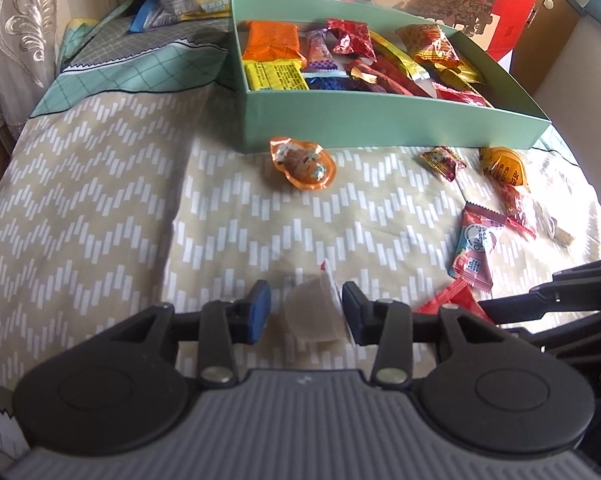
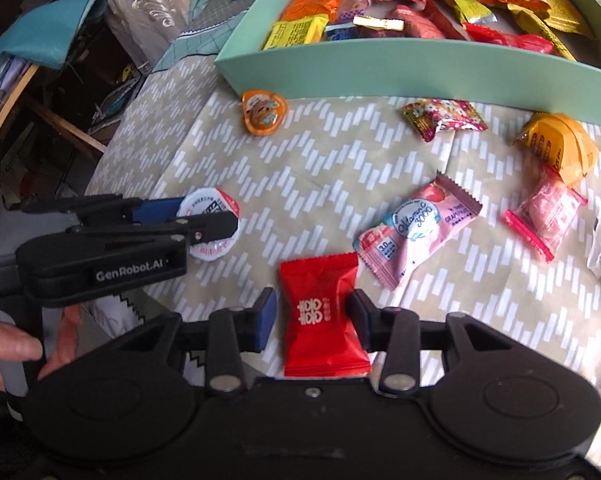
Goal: Organize snacks
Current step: 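Carry the jelly cup and red candy into the green box, open both tools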
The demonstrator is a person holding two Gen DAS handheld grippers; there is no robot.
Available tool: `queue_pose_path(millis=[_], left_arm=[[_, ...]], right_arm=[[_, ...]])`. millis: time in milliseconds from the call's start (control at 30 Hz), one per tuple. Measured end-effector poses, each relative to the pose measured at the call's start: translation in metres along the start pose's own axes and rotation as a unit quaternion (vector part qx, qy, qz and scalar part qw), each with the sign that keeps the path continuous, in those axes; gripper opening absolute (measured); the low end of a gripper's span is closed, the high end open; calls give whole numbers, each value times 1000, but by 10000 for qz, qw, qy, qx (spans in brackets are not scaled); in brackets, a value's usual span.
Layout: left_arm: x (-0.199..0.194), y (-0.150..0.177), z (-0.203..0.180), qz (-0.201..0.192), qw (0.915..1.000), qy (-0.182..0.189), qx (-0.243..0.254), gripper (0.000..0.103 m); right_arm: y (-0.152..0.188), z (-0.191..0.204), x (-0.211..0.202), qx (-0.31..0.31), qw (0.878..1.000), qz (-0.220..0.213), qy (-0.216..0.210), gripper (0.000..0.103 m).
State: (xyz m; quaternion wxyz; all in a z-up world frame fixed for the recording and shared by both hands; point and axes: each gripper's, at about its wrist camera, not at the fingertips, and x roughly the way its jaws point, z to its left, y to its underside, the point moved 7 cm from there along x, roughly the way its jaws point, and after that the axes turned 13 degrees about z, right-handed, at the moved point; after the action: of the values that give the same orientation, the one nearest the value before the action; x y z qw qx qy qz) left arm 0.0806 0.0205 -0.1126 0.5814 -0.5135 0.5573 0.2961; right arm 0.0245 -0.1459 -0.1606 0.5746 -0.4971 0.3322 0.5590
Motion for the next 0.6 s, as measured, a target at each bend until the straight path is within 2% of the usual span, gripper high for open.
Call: queue_pose_path(millis=[67,133,200,300,600], left_arm=[[1,-1,-2,3,10000,-45,26,41],[2,-2,-3,-3,10000,-75,52,39],[0,-2,-5,-43,9999,-92,82,31],[-4,-3,-7,-129,9995,-249,152,29],[-24,-19,-22,-306,9994,-9,182,28]], right_arm=[[3,7,1,-297,9992,-90,257,41],[4,13,2,-536,9971,-187,507,34],[2,9,0,-400,9983,-211,360,32],[-1,-3,-9,-127,9993,-317,182,32],[-14,-27,-46,331,9956,-859,-169,32]])
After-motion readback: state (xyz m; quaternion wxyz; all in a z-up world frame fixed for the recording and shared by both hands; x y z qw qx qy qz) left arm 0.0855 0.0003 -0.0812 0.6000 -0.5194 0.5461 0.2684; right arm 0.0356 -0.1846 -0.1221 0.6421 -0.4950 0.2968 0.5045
